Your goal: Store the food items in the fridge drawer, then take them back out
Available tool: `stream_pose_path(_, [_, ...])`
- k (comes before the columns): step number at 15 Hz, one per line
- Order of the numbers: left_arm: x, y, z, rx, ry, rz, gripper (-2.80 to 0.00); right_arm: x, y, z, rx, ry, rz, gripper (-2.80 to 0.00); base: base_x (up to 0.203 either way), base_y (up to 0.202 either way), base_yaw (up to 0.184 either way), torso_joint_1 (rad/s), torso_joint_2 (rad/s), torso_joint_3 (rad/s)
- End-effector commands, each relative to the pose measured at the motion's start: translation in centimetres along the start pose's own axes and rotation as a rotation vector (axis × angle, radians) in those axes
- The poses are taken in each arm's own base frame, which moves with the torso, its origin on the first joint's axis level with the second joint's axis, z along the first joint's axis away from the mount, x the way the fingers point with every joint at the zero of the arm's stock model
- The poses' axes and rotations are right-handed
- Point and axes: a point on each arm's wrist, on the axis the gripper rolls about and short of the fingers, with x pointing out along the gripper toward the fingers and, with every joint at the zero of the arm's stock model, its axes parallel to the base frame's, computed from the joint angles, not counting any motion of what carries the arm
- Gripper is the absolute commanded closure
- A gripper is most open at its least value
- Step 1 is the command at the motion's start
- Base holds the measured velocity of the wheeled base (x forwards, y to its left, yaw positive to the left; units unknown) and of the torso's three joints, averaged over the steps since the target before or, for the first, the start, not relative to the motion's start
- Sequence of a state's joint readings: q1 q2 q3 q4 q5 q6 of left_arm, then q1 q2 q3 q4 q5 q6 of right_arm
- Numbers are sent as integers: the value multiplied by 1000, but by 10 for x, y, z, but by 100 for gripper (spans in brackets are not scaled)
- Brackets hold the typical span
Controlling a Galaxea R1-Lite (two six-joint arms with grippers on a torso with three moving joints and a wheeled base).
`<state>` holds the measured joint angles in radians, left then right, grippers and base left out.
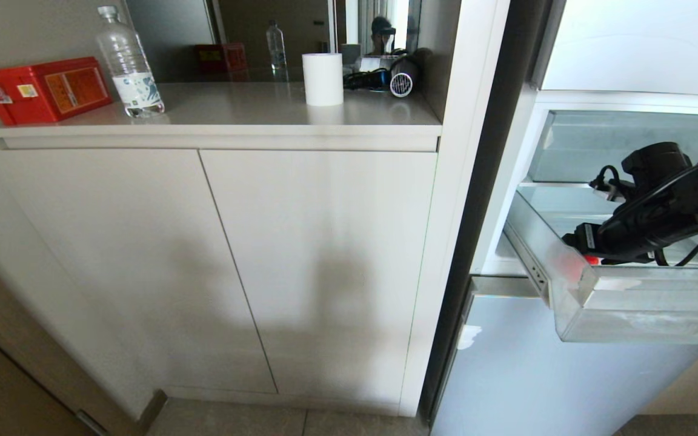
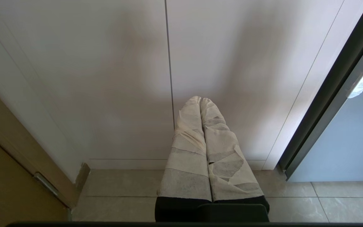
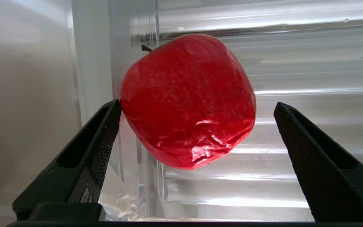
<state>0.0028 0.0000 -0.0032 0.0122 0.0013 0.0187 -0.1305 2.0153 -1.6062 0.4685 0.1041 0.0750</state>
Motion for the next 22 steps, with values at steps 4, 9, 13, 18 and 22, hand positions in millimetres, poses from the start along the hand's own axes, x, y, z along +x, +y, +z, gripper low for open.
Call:
stream_pose_path(4, [0,0,0,0,0,1,0,6,-1,-1,0,15,-2,-280,0,0,0,0,0,0])
stream_pose_path(9, [0,0,0,0,0,1,0,14,-2,0,-2,24,-5,-280,0,0,0,0,0,0])
stream_pose_path(13, [0,0,0,0,0,1,0,16,-14,2,20,17,-25,-280,0,0,0,0,0,0])
stream_pose_path(18, [0,0,0,0,0,1,0,15,-16,2,12,17,-28,-280,0,0,0,0,0,0])
stream_pose_path(22, [0,0,0,0,0,1,0,19,-15,2,9,21,-26,-280,0,0,0,0,0,0])
